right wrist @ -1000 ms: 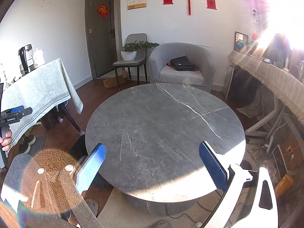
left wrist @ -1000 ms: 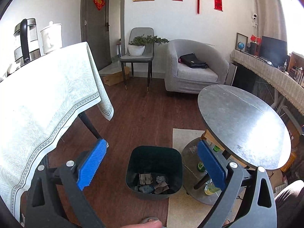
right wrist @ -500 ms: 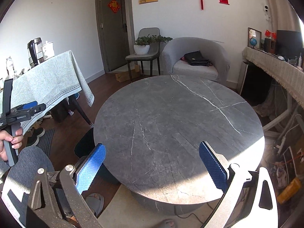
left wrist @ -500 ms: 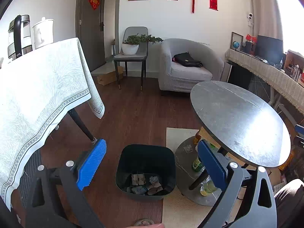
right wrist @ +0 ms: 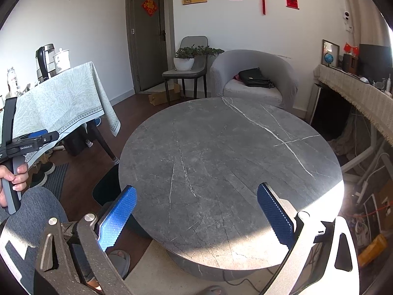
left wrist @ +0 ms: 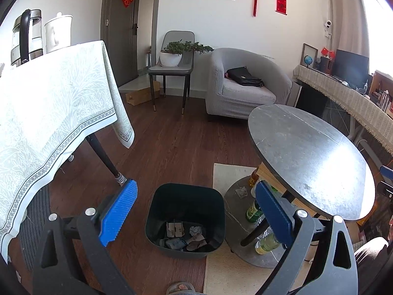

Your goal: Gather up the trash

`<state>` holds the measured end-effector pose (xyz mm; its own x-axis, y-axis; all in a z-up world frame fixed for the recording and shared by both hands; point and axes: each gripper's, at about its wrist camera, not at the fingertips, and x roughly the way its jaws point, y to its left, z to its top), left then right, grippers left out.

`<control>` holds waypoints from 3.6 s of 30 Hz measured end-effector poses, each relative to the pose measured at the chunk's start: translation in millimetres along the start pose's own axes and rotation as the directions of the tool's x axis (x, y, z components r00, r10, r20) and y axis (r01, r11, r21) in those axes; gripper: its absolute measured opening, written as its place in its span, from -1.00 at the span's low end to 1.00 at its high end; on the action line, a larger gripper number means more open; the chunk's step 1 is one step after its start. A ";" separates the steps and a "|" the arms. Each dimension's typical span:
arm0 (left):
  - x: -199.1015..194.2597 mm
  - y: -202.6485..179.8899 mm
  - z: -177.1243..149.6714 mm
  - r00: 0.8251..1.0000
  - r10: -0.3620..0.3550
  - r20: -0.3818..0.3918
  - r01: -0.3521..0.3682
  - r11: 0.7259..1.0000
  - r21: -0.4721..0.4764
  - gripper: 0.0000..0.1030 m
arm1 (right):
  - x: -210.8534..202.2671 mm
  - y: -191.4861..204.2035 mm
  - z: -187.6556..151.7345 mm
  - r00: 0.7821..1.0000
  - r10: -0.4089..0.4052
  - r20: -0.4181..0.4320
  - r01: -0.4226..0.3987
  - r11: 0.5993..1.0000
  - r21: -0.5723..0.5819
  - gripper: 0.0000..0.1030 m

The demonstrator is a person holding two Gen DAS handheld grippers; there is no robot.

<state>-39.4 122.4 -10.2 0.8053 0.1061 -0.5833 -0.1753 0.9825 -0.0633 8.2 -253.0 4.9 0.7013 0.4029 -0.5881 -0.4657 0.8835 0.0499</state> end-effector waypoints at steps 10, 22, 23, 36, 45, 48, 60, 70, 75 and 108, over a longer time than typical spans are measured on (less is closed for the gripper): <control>2.1 -4.2 1.0 1.000 0.010 -0.008 -0.010 1.000 0.009 0.91 | 4.1 1.0 1.8 1.000 0.010 -0.009 -0.010 1.000 0.003 0.93; 2.8 -7.5 0.2 1.000 0.023 -0.010 -0.023 0.999 0.029 0.91 | 4.4 -2.3 2.0 1.000 0.017 0.000 -0.017 1.000 0.024 0.93; 2.6 -8.0 0.3 1.000 0.024 -0.011 -0.024 0.999 0.031 0.91 | 4.4 -1.8 1.7 1.000 0.016 0.000 -0.016 1.000 0.023 0.93; 2.5 -11.2 1.4 1.000 0.028 -0.013 -0.028 0.999 0.047 0.91 | 3.8 -2.6 0.9 1.000 0.018 0.004 -0.019 0.999 0.027 0.93; 1.9 -12.1 -0.6 0.999 0.031 -0.009 -0.030 0.998 0.054 0.91 | 4.3 -3.1 0.8 1.000 0.021 0.001 -0.022 0.999 0.025 0.93; 2.0 -12.0 -0.7 0.999 0.030 -0.010 -0.030 0.998 0.055 0.91 | 4.5 -3.0 1.0 1.000 0.022 0.002 -0.022 0.999 0.025 0.93; 1.7 -12.7 -0.8 1.000 0.030 -0.010 -0.029 0.998 0.054 0.91 | 4.6 -2.6 0.8 1.000 0.021 0.001 -0.021 0.999 0.024 0.93; 2.5 -11.6 -2.2 1.000 0.027 -0.012 -0.026 0.998 0.058 0.91 | 5.0 -2.6 0.9 1.000 0.022 0.000 -0.022 0.999 0.024 0.93; 2.9 -11.8 -3.3 1.000 0.027 -0.012 -0.026 0.998 0.062 0.91 | 5.2 -2.4 0.4 1.000 0.022 0.000 -0.022 0.999 0.026 0.93; 4.5 -13.7 -4.0 0.999 0.029 -0.017 -0.028 0.997 0.077 0.91 | 5.2 -0.4 0.9 1.000 0.024 -0.004 -0.024 0.999 0.026 0.93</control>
<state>-35.7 108.8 -15.2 0.7903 0.1318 -0.5984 -0.1531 0.9881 0.0155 12.5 -251.0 2.5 0.6877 0.4233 -0.5898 -0.4685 0.8794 0.0848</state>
